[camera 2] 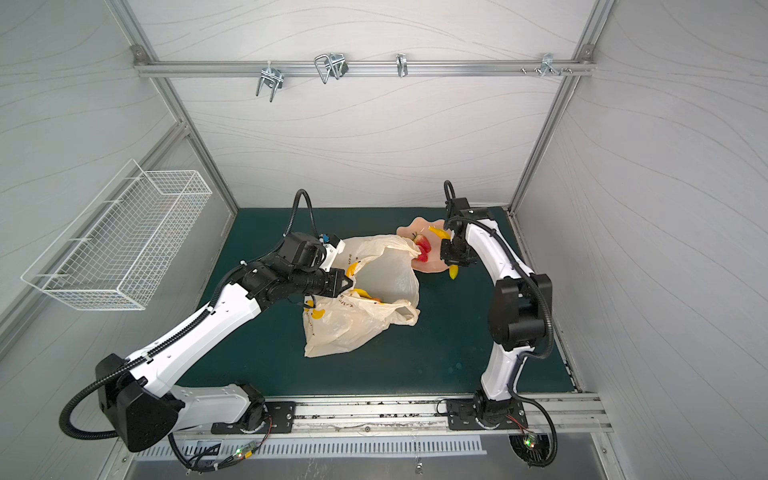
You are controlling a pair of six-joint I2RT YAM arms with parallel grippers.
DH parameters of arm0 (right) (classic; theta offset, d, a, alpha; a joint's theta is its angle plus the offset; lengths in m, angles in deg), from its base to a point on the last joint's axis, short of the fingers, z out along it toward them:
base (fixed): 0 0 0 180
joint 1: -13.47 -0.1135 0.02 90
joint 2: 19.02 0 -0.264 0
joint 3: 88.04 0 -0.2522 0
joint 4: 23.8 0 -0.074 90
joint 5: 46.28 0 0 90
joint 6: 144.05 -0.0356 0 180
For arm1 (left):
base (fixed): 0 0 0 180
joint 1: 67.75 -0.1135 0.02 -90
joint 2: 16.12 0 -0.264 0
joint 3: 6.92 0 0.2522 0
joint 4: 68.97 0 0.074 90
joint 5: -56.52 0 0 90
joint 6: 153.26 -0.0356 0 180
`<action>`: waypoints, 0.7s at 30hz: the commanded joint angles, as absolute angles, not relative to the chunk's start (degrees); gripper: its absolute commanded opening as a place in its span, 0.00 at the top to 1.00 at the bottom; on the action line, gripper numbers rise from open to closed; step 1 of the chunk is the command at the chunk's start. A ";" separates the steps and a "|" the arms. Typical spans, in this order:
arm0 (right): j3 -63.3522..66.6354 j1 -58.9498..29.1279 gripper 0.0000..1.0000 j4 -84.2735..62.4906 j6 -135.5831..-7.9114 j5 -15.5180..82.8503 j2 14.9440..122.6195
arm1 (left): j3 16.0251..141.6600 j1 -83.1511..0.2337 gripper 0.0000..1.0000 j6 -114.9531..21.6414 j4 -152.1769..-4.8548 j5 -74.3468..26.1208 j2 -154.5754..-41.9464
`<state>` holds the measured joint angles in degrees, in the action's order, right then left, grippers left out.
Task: Place the fruits into the plastic bag
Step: 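Lift the long yellow fruit out of the bowl toward the bag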
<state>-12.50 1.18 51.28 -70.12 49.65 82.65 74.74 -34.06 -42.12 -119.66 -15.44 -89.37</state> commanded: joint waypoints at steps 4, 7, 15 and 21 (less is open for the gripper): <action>-4.15 1.32 0.86 50.17 -72.84 47.95 73.63 | 78.20 -34.24 1.00 -43.48 -117.34 -14.16 -90.53; 0.23 1.26 0.86 50.08 -73.62 47.47 69.62 | 78.44 -34.22 1.00 -43.53 -117.21 -14.15 -90.67; 10.86 1.00 0.86 49.99 -75.67 44.60 60.17 | 78.54 -34.22 1.00 -43.75 -117.14 -13.80 -91.18; 15.82 0.81 0.86 49.75 -76.46 43.16 56.18 | 78.69 -34.21 1.00 -43.78 -117.02 -13.67 -91.53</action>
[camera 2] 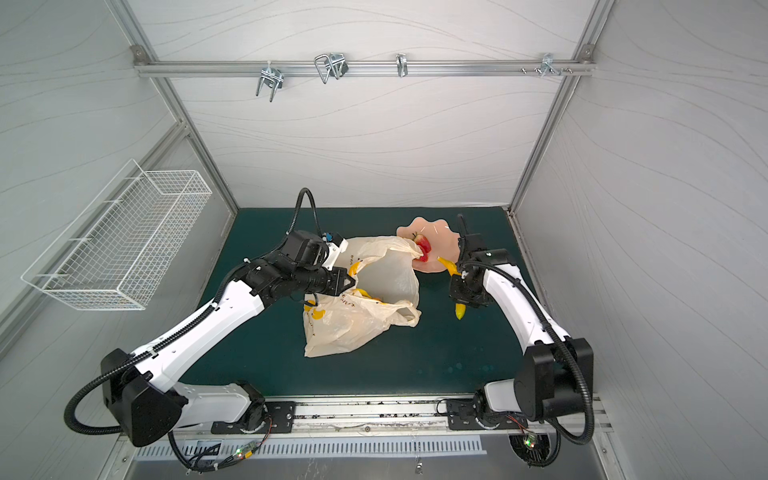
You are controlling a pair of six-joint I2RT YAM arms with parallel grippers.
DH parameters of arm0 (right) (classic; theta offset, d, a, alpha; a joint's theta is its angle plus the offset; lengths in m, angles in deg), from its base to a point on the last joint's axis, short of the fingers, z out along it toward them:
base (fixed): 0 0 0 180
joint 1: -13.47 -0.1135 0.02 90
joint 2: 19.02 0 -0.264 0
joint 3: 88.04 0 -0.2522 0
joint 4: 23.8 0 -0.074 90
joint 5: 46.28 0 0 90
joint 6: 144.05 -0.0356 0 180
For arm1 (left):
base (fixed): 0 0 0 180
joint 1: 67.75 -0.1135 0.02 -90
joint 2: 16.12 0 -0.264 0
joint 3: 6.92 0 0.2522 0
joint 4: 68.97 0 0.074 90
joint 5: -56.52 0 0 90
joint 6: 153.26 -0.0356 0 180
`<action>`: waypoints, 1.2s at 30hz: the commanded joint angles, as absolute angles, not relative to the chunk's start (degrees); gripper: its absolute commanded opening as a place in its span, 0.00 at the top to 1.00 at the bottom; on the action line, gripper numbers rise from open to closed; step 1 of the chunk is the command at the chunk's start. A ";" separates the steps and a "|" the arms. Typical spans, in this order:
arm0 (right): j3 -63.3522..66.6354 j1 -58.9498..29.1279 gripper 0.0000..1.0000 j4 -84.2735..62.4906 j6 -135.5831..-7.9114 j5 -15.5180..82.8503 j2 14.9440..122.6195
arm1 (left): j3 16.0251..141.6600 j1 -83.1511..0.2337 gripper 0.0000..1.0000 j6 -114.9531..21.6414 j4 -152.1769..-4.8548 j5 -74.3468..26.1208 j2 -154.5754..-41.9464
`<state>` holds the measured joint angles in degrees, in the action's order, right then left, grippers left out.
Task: Place the fruits into the plastic bag
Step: 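Lift the long yellow fruit out of the bowl toward the bag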
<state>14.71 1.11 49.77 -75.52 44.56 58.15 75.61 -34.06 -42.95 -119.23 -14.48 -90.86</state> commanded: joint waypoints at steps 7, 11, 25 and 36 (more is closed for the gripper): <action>18.48 0.60 0.86 49.64 -75.80 41.20 53.97 | 78.82 -34.21 1.00 -43.74 -116.93 -13.62 -91.88; 20.14 -0.14 0.86 48.52 -75.11 39.35 53.18 | 78.91 -34.17 1.00 -43.76 -116.92 -13.53 -92.06; 18.81 -5.96 0.87 42.59 -69.15 32.35 57.56 | 79.26 -34.23 1.00 -44.10 -117.29 -13.27 -92.41; 15.97 -9.69 0.87 38.15 -69.43 26.87 60.79 | 79.18 -34.22 1.00 -44.10 -117.59 -13.24 -92.06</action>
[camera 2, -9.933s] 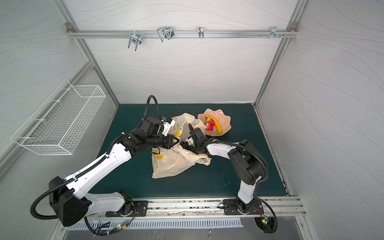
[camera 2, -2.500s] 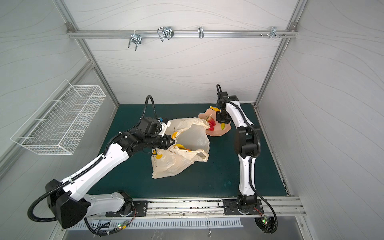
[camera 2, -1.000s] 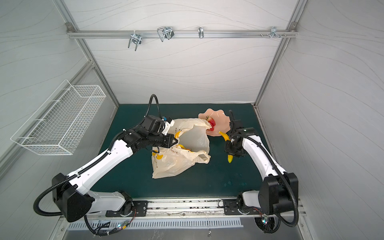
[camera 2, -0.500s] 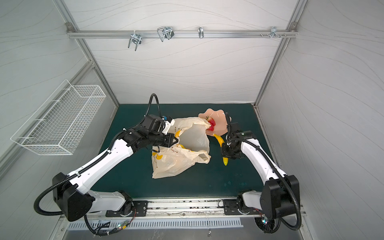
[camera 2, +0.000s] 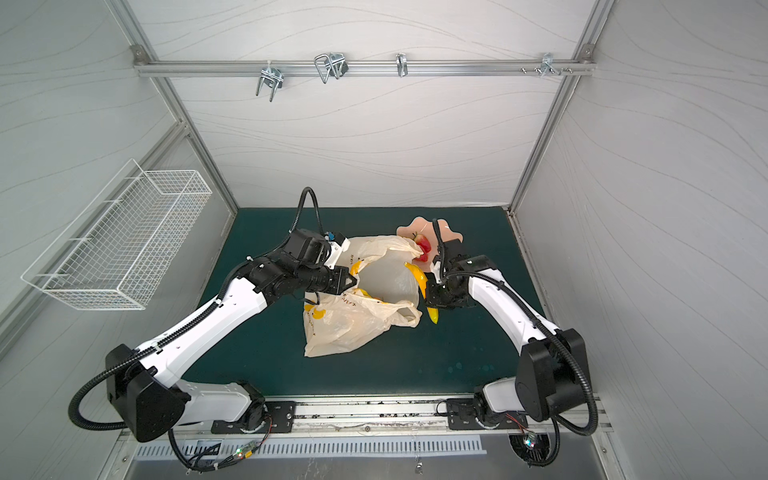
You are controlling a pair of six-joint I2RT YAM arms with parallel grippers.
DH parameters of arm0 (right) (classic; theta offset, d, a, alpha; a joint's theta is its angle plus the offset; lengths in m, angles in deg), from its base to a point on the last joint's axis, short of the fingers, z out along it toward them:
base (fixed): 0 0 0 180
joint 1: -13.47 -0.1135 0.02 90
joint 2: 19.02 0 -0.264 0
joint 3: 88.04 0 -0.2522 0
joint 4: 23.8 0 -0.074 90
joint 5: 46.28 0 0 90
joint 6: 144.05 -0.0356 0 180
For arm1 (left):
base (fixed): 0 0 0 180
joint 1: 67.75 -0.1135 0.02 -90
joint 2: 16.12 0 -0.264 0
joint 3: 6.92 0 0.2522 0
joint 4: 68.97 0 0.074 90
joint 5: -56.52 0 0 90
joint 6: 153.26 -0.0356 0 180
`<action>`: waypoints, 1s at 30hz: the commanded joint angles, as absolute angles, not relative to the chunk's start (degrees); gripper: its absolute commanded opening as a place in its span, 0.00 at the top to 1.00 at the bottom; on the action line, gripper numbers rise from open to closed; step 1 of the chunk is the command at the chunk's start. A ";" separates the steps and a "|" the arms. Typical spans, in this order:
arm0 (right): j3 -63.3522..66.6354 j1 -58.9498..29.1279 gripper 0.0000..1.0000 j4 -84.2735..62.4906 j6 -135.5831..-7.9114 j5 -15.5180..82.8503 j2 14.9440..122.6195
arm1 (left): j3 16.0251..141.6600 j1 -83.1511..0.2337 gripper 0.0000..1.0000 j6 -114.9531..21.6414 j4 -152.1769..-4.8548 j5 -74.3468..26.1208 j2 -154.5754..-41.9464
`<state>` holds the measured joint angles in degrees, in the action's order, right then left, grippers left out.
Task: Place the fruits into the plastic bag
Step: 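Lift the long yellow fruit out of the bowl toward the bag, then lower the long yellow fruit into the bag held by the left gripper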
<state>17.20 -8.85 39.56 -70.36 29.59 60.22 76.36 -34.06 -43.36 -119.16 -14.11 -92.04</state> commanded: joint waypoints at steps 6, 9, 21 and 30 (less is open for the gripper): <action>16.41 -10.43 0.87 36.74 -69.70 24.73 60.75 | 79.18 -34.24 1.00 -43.90 -117.56 -13.53 -91.70; 16.67 -10.52 0.87 36.09 -69.86 22.87 60.62 | 79.18 -34.18 1.00 -43.75 -117.60 -13.48 -91.70; 20.33 -10.72 0.86 31.42 -72.13 16.47 58.36 | 78.83 -33.85 1.00 -43.44 -117.32 -13.27 -91.55; 20.98 -10.70 0.86 27.66 -74.77 13.67 58.50 | 78.43 -33.03 1.00 -43.62 -117.07 -13.16 -91.36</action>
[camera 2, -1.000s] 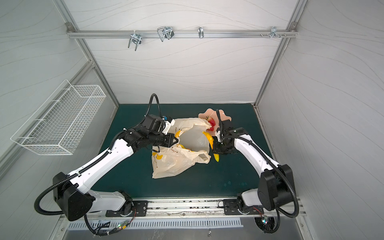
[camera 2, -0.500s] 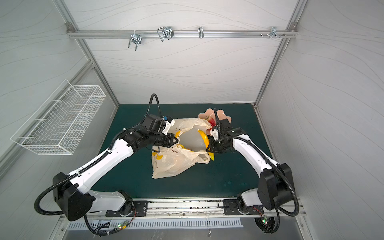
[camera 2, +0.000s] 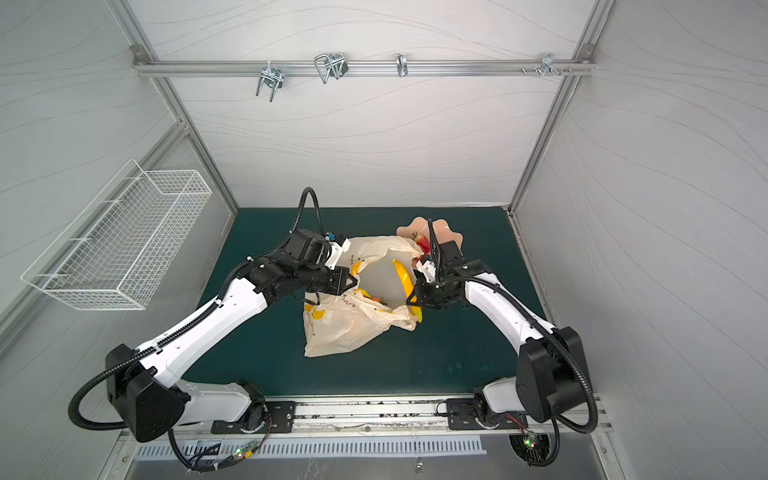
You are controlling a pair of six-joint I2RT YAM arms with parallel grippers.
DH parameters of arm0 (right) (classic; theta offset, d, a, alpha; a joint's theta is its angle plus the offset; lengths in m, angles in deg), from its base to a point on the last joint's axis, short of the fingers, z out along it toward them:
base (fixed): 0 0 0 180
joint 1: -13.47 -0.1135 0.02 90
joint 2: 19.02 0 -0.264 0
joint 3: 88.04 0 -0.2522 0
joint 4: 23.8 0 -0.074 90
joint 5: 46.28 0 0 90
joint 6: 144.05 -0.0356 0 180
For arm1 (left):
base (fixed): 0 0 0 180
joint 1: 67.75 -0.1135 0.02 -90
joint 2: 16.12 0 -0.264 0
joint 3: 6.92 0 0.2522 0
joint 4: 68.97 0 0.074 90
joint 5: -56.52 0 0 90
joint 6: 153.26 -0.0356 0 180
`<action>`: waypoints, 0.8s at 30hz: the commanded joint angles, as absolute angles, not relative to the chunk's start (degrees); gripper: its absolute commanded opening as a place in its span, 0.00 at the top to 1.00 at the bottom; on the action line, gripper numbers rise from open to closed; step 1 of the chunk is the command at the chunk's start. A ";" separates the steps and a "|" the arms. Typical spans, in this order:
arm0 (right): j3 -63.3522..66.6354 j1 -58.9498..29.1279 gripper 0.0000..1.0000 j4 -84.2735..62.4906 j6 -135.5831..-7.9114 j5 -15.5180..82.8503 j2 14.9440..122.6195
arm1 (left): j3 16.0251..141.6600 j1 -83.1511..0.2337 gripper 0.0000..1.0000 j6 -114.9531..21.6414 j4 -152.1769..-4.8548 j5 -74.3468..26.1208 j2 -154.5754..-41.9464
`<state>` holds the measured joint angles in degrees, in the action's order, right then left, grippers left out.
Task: Place the fruits into the plastic bag
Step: 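Lower the long yellow fruit into the bag held by the left gripper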
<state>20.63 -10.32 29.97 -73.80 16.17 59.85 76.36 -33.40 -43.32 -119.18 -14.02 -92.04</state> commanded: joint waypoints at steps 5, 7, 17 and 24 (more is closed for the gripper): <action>21.33 -10.70 0.86 25.28 -76.53 11.58 59.12 | 78.44 -32.86 1.00 -43.57 -117.09 -13.27 -91.09; 21.35 -10.74 0.86 24.39 -77.12 10.96 59.38 | 78.27 -32.86 1.00 -43.55 -117.08 -13.42 -90.91; 22.39 -10.63 0.86 20.35 -79.96 7.65 60.34 | 77.85 -32.73 1.00 -43.22 -117.08 -13.86 -89.95; 22.80 -10.61 0.86 17.60 -82.02 5.78 61.63 | 77.86 -32.51 1.00 -43.04 -116.86 -13.80 -89.84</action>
<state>22.25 -10.32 19.89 -80.75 7.99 60.62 76.36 -32.96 -43.14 -119.14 -13.95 -90.92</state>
